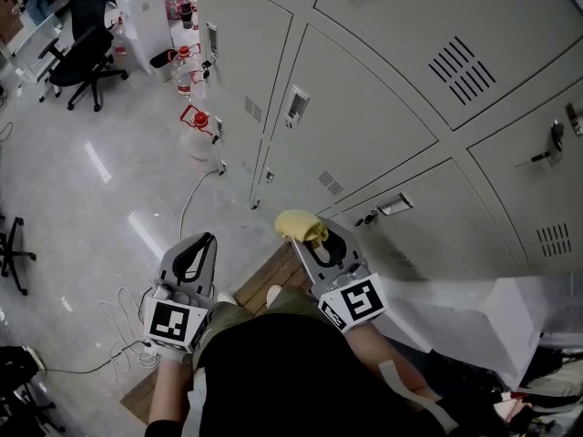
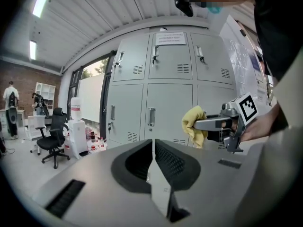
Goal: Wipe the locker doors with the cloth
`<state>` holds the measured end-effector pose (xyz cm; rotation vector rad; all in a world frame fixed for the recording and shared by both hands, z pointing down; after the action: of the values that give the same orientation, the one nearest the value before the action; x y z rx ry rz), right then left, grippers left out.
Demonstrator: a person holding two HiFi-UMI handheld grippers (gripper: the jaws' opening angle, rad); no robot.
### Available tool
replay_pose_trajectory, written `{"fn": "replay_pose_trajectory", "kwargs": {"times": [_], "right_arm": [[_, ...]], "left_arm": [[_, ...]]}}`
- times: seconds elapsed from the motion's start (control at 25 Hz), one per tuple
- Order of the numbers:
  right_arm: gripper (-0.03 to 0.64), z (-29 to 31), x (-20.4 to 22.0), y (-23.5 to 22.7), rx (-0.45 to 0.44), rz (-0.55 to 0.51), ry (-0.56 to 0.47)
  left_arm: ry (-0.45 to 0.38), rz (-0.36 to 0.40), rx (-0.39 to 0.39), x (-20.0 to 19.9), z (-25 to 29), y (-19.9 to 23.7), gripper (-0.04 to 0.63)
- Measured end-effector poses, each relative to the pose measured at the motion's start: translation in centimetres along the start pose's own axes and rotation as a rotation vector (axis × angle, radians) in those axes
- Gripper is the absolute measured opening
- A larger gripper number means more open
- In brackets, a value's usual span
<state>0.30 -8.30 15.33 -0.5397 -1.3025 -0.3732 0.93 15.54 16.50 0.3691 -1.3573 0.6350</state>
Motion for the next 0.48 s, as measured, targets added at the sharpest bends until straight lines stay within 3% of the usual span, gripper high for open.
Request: {"fn": "replay_pose_trajectory", "kwargs": {"times": [0.2,0.48], "right_arm": [[0.137,0.2,-0.5,-0.1,-0.01,-0.019,-0.009],[0.137,0.5,-0.6,-0.7,-0.01,-0.01,-0.014]], "left_arm": [[-0.002,0.058,-0.005,-0.9,0.4,0.0,0.011],[0.001,0.074,-0.006,-1.3,0.9,-0.1,0.011]]}}
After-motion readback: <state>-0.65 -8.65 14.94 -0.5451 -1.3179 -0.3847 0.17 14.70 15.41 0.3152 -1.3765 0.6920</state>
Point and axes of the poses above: the fingertips, and each gripper's own axes: z forward along the fingers, y to its left, x out of its underside, the point moved 8 cm from there along -z, backward along the fingers, and after that the axes turned 10 degrees about z, right-handed, at the moved point
